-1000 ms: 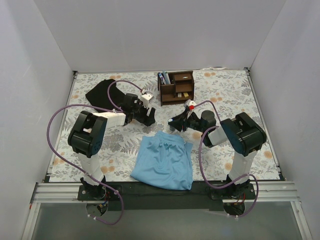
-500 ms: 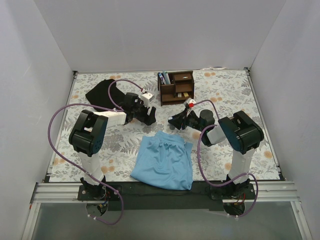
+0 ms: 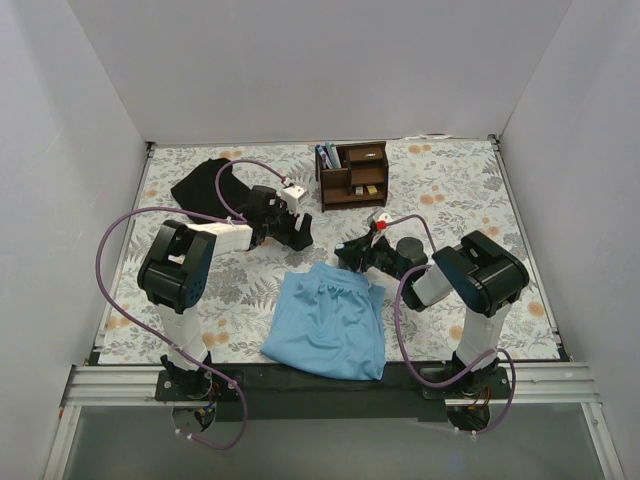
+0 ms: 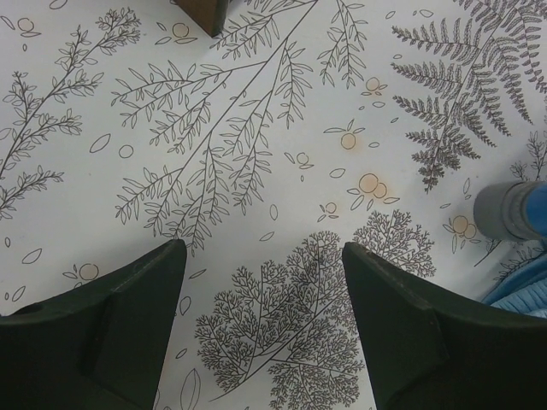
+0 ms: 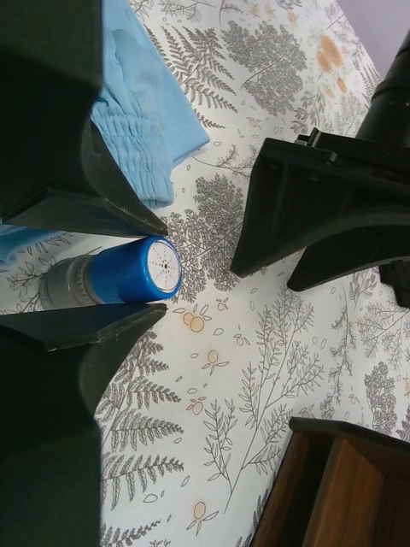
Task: Sort the stationery into containers
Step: Close the stationery at the center of the board.
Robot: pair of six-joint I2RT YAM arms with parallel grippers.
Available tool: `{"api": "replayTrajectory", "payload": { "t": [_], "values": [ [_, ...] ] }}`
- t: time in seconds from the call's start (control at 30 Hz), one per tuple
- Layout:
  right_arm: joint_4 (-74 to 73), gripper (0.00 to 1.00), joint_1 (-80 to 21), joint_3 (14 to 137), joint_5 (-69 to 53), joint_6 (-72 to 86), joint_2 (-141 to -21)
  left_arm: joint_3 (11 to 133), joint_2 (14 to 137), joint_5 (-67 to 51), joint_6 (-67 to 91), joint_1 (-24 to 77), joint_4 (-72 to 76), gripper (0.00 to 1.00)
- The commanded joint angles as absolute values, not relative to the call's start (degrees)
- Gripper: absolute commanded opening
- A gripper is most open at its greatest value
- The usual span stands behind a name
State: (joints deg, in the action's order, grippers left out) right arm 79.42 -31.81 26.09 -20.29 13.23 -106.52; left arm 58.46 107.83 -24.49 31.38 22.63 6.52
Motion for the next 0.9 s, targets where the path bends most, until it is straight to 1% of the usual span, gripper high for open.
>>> {"api": "replayTrajectory", "payload": {
  "t": [0.0, 0.23, 0.37, 0.5, 0.53, 0.6, 0.63, 0.67, 0.7, 0.73, 0.77, 0.8, 0.83, 0.87],
  "values": [
    [97.6, 0.01, -35.3, 22.7, -12.8, 9.7, -106.5, 57.5, 105.2, -25.8, 32.8, 22.7, 6.7, 0.74],
    [98.3, 0.01, -38.1, 23.6, -6.2, 9.8, -110.4, 59.8, 106.3, -26.8, 33.7, 22.7, 7.9, 0.75],
    [99.0, 0.01, -38.6, 25.5, -6.4, 11.1, -112.5, 60.2, 106.3, -28.6, 33.3, 22.7, 7.7, 0.75],
    [103.1, 0.01, -38.7, 27.0, -7.5, 14.8, -113.5, 60.4, 106.0, -29.5, 31.7, 22.4, 6.2, 0.75],
    [105.9, 0.01, -38.8, 27.0, -7.6, 13.7, -113.2, 60.2, 105.6, -29.5, 31.5, 22.2, 5.9, 0.75],
    [106.9, 0.01, -38.9, 27.2, -7.8, 10.1, -112.4, 59.9, 105.5, -29.4, 30.8, 21.9, 5.7, 0.76],
    [106.5, 0.1, -38.8, 27.8, -7.9, 8.2, -112.2, 60.1, 105.4, -29.5, 30.4, 21.8, 5.3, 0.76],
    [106.2, 0.24, -38.2, 28.1, -7.6, 5.6, -112.1, 60.1, 105.2, -29.5, 30.2, 21.5, 5.1, 0.76],
    [105.6, 0.3, -37.6, 28.5, -8.0, 4.8, -112.0, 60.2, 105.0, -29.5, 30.0, 21.5, 4.8, 0.77],
    [104.4, 0.35, -37.0, 28.9, -9.7, 4.3, -111.7, 60.4, 104.8, -29.8, 29.0, 21.3, 4.2, 0.81],
    [103.9, 0.43, -35.8, 29.0, -11.1, 3.3, -110.8, 60.7, 104.0, -30.3, 28.2, 21.2, 3.9, 0.82],
    [103.2, 0.47, -34.9, 29.3, -13.0, 3.6, -110.1, 60.8, 103.5, -31.2, 26.6, 21.1, 3.5, 0.82],
    [101.9, 0.51, -33.8, 30.3, -17.4, 4.5, -109.3, 60.9, 102.8, -32.2, 22.9, 21.0, 3.1, 0.83],
    [98.6, 0.61, -31.9, 30.8, -19.1, 6.0, -107.0, 60.5, 101.6, -33.2, 20.1, 20.9, 3.0, 0.83]
  ]
}}
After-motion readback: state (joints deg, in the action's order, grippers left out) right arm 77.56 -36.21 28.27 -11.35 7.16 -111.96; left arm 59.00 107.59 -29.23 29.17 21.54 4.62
